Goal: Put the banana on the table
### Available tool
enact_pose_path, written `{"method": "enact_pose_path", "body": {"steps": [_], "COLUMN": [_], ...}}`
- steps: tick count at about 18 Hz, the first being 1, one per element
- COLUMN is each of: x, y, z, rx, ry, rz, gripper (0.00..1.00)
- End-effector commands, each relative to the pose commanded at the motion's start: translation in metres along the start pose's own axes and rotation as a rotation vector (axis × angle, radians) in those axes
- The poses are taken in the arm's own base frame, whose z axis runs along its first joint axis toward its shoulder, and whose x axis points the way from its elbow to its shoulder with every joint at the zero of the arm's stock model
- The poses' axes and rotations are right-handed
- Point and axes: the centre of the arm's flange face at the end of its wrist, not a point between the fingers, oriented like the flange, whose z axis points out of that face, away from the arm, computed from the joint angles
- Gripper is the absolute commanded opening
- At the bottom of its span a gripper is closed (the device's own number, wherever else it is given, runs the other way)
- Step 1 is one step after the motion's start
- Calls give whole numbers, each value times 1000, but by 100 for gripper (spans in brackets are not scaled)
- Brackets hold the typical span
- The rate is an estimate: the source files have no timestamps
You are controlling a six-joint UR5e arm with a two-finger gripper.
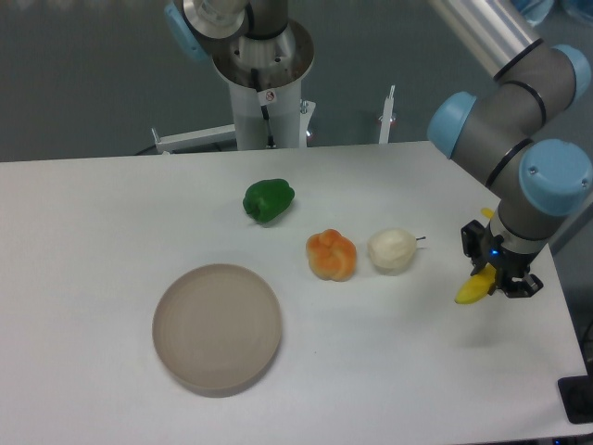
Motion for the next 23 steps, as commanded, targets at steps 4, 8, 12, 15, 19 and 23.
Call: {"method": "enact_pose_path", "body": {"steps": [4, 8, 12, 15, 19, 23], "x": [-1, -4, -20, -29, -37, -37], "y": [-2, -11, -38, -55, -84, -95], "z": [1, 1, 6, 10, 20, 29], "rx": [2, 5, -10, -8, -54, -74], "ry": [-2, -10, -24, -37, -54, -62], "rz": [-11, -55, -186, -309, -484, -638], "gripper": [0, 0, 0, 0, 0, 0]}}
